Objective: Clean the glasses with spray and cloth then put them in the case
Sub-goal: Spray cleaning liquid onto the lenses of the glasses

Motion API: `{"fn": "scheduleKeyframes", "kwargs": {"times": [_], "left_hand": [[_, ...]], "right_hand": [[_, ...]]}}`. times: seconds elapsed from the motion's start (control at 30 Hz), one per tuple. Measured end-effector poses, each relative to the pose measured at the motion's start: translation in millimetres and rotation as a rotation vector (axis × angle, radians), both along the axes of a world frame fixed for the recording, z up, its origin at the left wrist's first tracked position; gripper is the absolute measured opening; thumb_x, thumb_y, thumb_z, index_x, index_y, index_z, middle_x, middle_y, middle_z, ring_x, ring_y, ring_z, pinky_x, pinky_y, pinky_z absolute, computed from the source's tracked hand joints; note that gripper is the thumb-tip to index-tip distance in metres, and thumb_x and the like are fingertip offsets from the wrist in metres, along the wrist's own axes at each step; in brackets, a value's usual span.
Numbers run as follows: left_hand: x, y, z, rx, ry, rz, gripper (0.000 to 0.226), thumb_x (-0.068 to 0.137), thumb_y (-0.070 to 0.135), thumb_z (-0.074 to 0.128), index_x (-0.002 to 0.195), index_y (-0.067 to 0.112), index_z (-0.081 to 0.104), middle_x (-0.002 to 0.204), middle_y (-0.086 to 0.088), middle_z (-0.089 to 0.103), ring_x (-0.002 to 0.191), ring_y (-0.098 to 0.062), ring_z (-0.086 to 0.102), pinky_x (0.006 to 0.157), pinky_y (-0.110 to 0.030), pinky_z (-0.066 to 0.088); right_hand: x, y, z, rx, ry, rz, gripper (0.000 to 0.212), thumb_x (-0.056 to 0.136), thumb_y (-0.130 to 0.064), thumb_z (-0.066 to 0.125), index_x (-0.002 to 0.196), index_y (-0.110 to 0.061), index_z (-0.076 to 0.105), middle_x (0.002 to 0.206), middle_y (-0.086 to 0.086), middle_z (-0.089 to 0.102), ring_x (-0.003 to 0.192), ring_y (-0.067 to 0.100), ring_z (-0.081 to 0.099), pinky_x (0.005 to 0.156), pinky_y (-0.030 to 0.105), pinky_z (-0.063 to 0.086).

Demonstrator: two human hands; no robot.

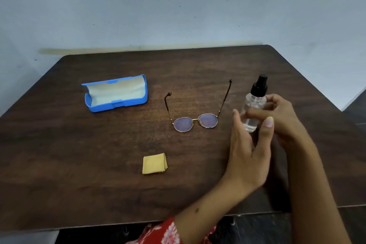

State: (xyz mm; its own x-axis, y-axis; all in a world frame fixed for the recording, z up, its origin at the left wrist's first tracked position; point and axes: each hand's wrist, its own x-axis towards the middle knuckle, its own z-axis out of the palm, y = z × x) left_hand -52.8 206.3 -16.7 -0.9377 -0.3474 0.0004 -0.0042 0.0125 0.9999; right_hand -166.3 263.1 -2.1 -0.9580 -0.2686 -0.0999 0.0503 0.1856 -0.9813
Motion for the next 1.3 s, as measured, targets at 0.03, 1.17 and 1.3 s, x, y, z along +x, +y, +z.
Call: {"fn": "scheduleKeyframes", "kwargs": {"times": [0.03,1.17,1.3], "left_hand": [[10.1,-3.8,-1.0,-0.001,-0.005,-0.010,0.083,0.087,0.059,0.046,0.150,0.024,0.004,0.155,0.008,0.024,0.140,0.001,0.021,0.117,-0.029,0.020],[27.1,-202.1,-26.0,-0.453,-0.040,0.212,0.013,0.080,0.013,0.072,0.093,0.012,0.074,0.078,-0.004,0.074,0.068,-0.014,0.071,0.069,-0.026,0.059],[29.7,-205.8,-26.4,-0.352,0.012,0.275,0.014,0.080,0.012,0.072,0.094,0.013,0.074,0.082,0.000,0.073,0.072,-0.009,0.071,0.065,-0.020,0.058]], "right_hand": [[10.8,1.8,-3.3,-0.016,0.013,-0.025,0.040,0.061,-0.001,0.080,0.088,-0.020,0.056,0.085,0.001,0.067,0.075,0.015,0.067,0.062,0.028,0.052],[69.7,-62.9,-13.4,-0.505,-0.359,0.558,0.051,0.073,-0.029,0.071,0.118,-0.019,0.049,0.083,0.010,0.065,0.060,0.020,0.061,0.050,0.031,0.051],[66.1,-72.9,-8.6,-0.341,-0.093,0.580,0.075,0.077,-0.018,0.073,0.130,-0.055,0.036,0.084,0.011,0.069,0.069,0.029,0.067,0.060,0.039,0.056]]}}
